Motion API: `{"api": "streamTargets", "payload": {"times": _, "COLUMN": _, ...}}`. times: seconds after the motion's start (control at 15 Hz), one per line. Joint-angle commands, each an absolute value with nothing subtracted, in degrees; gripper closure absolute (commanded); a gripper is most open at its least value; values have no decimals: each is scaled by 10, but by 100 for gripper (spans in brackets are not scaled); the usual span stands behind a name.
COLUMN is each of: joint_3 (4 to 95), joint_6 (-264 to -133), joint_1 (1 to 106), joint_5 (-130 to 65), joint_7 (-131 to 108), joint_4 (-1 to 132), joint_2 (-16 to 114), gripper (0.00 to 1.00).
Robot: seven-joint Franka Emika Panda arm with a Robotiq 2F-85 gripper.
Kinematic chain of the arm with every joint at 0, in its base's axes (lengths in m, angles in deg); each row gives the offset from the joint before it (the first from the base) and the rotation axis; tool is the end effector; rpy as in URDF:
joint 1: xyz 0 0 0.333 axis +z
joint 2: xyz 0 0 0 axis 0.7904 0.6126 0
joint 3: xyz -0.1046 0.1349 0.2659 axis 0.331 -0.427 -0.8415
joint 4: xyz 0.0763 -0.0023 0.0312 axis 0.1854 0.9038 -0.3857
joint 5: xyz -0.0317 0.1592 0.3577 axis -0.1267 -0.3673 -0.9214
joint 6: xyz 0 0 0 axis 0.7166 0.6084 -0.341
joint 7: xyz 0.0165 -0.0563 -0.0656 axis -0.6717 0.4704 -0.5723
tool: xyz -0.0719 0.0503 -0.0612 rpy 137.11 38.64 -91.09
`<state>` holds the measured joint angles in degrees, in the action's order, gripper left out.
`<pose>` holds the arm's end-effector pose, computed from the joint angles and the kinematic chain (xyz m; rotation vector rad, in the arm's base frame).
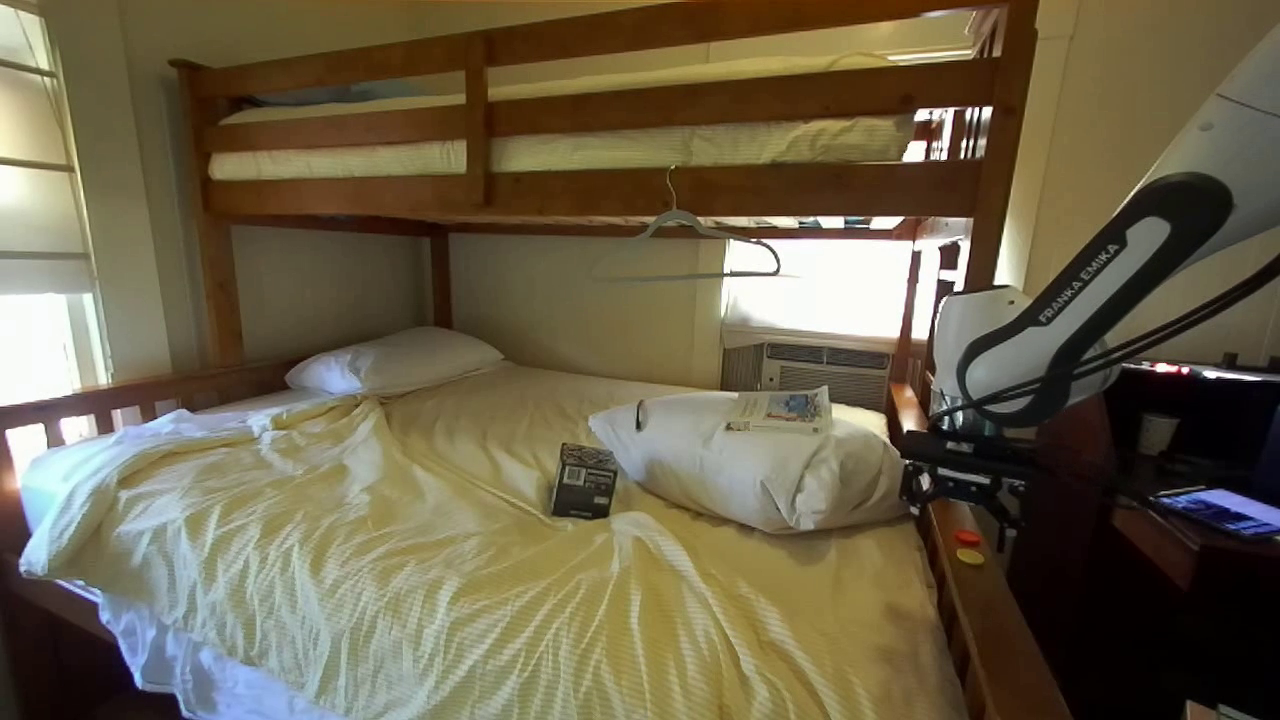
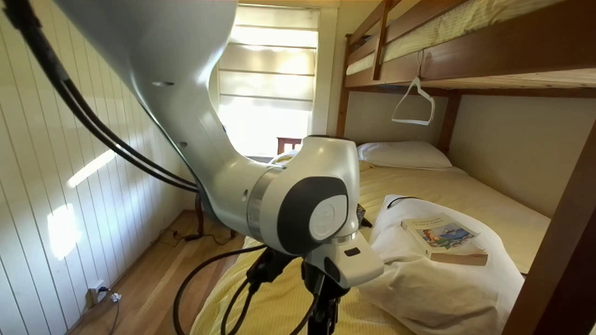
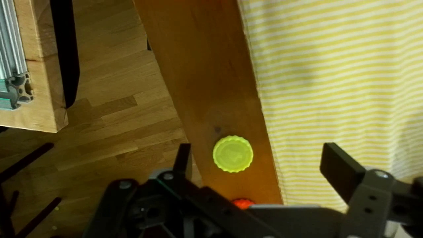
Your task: Put the yellow ring and orange ring on the book
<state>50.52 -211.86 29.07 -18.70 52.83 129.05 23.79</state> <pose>0.3543 -0.1822 0.2733 2.2628 -1.9855 0.0938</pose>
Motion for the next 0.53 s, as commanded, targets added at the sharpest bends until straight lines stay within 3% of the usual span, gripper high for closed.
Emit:
{"api": "streamTargets", "payload": {"times": 0.0, "joint_3": 529, "joint_6": -2143, "joint_1": 308, "joint_5": -203, "joint_7": 538, "joint_4": 1290, "joint_2": 261, "gripper": 0}}
{"api": "streamTargets", "payload": {"times": 0.47, "joint_3": 558, "joint_6": -2156, "joint_1": 320, "joint_5": -250, "joint_7": 540, "joint_4": 1294, "joint_2": 280, "gripper": 0}}
